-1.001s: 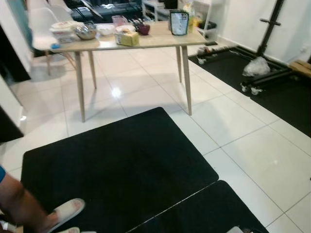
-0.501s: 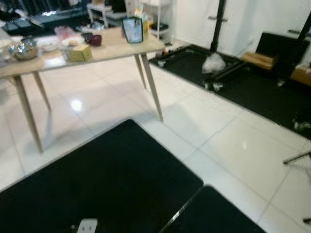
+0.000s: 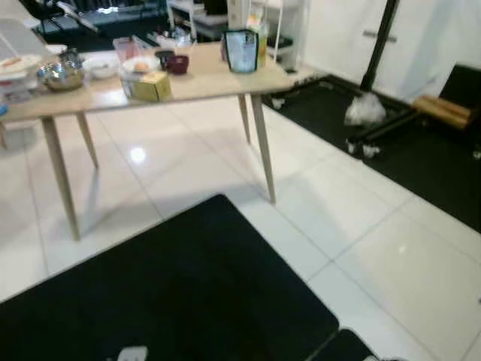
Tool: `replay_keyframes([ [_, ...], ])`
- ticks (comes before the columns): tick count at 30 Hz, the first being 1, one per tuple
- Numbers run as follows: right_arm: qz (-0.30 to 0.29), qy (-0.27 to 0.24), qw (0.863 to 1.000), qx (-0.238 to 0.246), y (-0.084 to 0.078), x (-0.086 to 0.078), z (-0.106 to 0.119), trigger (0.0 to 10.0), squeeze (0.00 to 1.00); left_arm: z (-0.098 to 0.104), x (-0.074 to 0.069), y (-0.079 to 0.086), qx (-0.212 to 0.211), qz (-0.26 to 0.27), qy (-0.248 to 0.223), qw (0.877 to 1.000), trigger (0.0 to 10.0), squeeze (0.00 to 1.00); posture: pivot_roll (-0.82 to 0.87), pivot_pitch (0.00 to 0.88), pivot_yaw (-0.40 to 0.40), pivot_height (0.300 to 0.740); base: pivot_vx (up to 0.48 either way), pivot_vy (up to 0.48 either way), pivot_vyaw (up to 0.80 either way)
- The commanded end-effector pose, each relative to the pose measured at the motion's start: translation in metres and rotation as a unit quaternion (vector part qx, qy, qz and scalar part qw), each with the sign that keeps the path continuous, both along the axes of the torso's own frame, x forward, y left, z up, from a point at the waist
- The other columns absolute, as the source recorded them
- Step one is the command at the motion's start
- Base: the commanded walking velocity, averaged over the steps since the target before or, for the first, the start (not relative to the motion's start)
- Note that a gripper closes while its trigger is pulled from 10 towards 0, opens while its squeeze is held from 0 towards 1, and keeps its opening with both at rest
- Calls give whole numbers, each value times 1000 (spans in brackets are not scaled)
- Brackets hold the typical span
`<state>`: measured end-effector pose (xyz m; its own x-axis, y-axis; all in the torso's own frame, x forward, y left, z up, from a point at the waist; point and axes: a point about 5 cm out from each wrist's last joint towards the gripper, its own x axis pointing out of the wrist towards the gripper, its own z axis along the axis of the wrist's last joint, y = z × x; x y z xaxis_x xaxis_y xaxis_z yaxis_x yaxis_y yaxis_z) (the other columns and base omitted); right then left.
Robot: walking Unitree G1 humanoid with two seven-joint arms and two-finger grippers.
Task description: Restocking fridge
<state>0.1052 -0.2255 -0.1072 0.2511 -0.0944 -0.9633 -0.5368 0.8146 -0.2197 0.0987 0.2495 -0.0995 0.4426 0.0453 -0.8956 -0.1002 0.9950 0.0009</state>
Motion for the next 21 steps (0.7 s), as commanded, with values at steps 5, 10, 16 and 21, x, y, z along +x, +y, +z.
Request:
replay_keyframes([
  [5,12,2,1000,-11,-7,0,2,10000,0,0,7,-5,-5,-3,-5,1000,10000,0,37,0,5,740,372,0,0],
  [10,13,6,1000,-13,-8,-1,2,10000,0,0,10,-10,-8,-17,-5,1000,10000,0,43,0,2,740,373,0,0],
  [16,27,9,999,-18,-11,-1,2,10000,0,0,17,-19,-16,-13,-14,1000,10000,0,65,0,-30,740,374,0,0],
  [21,35,13,999,-24,-14,-4,2,10000,0,0,20,-21,-15,-21,-16,1000,10000,0,79,0,-46,740,374,0,0],
])
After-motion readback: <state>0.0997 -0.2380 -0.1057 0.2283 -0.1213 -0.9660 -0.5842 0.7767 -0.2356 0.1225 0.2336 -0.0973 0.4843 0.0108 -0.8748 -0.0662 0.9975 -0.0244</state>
